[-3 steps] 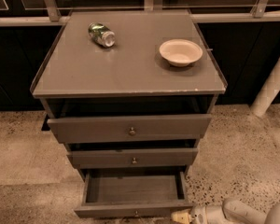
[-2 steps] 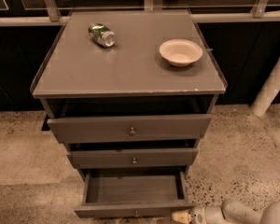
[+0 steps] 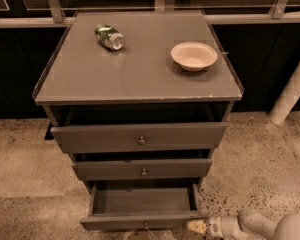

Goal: Close bottom drawer

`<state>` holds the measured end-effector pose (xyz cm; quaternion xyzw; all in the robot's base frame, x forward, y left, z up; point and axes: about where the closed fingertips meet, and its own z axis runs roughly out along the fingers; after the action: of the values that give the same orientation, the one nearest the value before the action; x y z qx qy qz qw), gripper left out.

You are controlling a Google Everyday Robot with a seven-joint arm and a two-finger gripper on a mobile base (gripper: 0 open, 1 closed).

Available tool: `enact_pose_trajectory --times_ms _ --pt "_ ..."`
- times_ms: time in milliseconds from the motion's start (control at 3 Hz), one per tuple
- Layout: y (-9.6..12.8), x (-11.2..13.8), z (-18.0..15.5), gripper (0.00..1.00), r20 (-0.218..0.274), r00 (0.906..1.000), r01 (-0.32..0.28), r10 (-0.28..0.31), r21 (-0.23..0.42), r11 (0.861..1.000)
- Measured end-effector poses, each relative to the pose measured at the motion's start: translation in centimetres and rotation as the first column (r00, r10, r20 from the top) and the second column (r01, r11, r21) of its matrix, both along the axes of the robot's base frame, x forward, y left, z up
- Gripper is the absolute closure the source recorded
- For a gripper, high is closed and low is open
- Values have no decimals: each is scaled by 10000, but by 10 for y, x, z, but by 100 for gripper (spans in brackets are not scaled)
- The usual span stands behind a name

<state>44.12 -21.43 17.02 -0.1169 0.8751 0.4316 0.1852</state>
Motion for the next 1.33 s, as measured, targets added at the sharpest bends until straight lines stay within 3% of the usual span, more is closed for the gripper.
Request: enact_pose_trajectory --times_ms 667,1333 --pt "-19 36 6 100 470 9977 512 -487 -537 9972" --pt "-17 42 4 100 532 9968 619 -591 -527 9967"
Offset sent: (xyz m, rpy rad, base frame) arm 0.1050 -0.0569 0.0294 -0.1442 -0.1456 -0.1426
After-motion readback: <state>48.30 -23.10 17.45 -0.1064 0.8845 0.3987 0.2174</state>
